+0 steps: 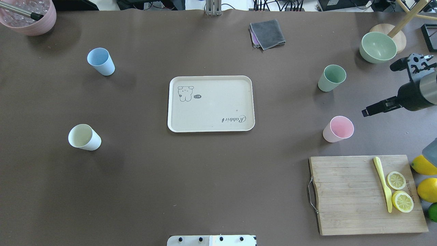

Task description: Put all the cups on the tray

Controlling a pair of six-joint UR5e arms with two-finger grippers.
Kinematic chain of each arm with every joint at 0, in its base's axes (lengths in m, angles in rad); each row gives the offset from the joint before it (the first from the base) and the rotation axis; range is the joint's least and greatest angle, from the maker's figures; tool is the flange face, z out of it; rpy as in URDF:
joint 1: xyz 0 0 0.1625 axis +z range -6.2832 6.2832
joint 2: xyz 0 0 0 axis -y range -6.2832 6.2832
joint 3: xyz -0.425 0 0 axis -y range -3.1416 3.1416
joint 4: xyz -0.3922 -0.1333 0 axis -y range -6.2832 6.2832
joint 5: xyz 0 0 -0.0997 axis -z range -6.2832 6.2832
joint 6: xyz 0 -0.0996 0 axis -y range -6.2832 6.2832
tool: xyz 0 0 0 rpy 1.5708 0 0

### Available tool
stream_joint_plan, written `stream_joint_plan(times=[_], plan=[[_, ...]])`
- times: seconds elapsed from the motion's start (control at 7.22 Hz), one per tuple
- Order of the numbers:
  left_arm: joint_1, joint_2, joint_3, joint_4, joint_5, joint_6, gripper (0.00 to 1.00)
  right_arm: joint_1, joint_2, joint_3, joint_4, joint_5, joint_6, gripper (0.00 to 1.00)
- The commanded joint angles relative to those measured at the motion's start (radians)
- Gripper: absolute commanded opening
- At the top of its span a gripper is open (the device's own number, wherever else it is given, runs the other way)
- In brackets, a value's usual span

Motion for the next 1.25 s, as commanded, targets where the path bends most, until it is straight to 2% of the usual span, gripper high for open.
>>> stream_joint_plan(times=[0.0, 0.28, 0.42, 0.55, 0.69, 0.83, 1.11], plan=[[0.001, 0.0, 0.0, 0.0, 0.001, 0.0, 0.98, -0.075, 0.014, -0.008, -0.003, -0.025, 0.003, 1.0], [0.001, 0.0, 0.002, 0.0, 0.001, 0.0, 0.98, -0.131, 0.03, -0.014, -0.001, -0.089, 0.036, 0.99], [0.001, 0.001, 0.002, 0.0, 0.002, 0.0, 0.98, -0.135, 0.04, -0.025, -0.001, -0.089, 0.036, 0.83], [0.001, 0.001, 0.002, 0.0, 0.002, 0.0, 0.98, -0.141, 0.04, -0.048, 0.0, -0.089, 0.035, 0.62], [0.001, 0.001, 0.003, 0.0, 0.002, 0.0, 0.98, -0.149, 0.041, -0.053, 0.0, -0.083, 0.035, 0.34], [0.003, 0.001, 0.005, 0.002, 0.002, 0.0, 0.98, -0.152, 0.047, -0.05, -0.001, -0.077, 0.036, 0.0], [0.003, 0.001, 0.003, 0.003, 0.002, 0.0, 0.98, -0.154, 0.055, -0.041, -0.009, -0.072, 0.036, 0.0]])
